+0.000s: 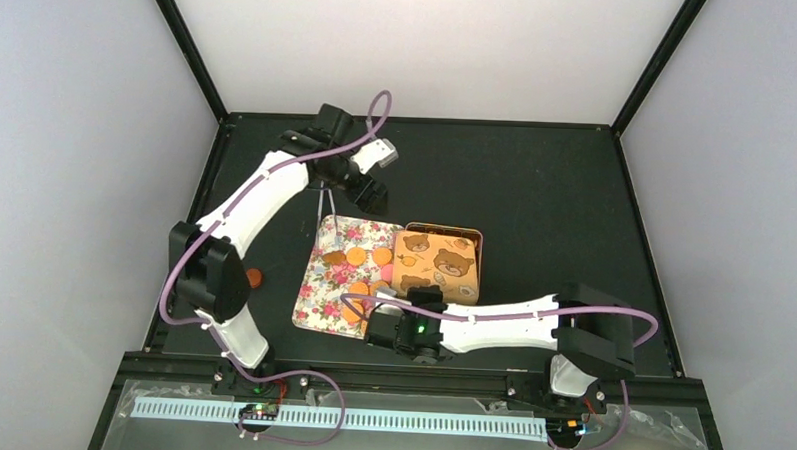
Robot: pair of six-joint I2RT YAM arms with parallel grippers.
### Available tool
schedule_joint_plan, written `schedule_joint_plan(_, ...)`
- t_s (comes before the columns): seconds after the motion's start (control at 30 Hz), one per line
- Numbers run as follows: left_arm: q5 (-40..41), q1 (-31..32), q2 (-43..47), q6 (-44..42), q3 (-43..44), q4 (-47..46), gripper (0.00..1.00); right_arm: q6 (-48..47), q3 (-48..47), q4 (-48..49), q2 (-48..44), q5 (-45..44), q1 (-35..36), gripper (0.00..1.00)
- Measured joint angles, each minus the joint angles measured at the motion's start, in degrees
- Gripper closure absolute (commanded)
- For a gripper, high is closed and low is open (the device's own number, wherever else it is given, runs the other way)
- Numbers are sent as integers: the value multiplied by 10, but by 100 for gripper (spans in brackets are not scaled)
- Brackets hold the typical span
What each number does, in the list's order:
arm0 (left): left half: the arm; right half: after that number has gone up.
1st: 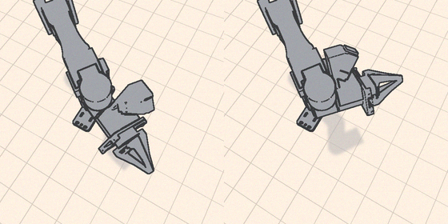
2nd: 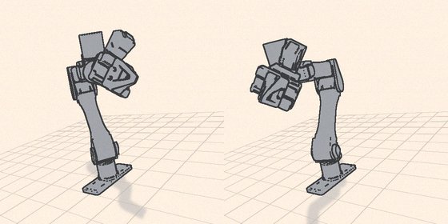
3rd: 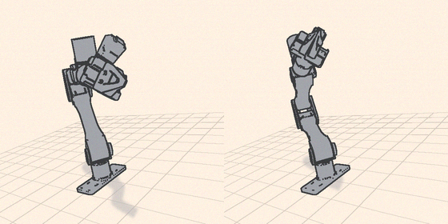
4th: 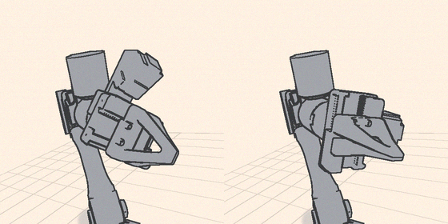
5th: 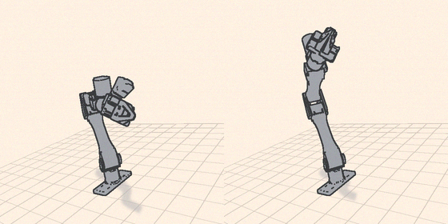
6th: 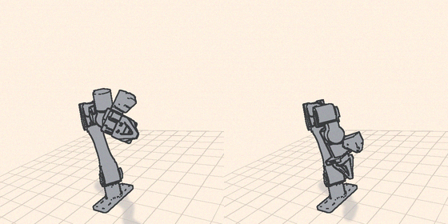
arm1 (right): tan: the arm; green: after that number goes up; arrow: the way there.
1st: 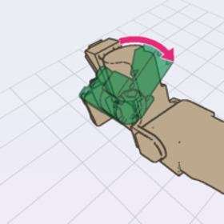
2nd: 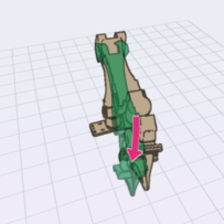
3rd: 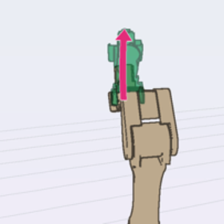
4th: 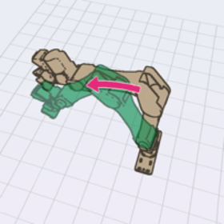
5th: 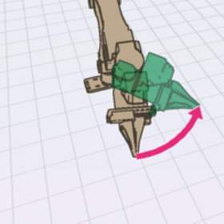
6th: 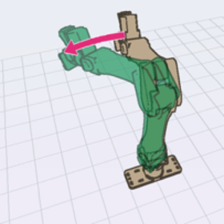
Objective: Pack the cookies
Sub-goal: Place the box lid on the packing box.
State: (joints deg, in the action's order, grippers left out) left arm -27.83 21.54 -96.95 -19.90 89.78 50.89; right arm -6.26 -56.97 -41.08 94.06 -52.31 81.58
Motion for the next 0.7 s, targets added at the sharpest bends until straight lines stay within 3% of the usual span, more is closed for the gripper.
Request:
schedule_joint_plan(0.33,30,39,-33,-10,-23,3,3,29,4,-14,29,111,1,49)
schedule_joint_plan(0.7,39,36,-33,-49,-29,52,2,76,12,-10,-1,162,-14,41)
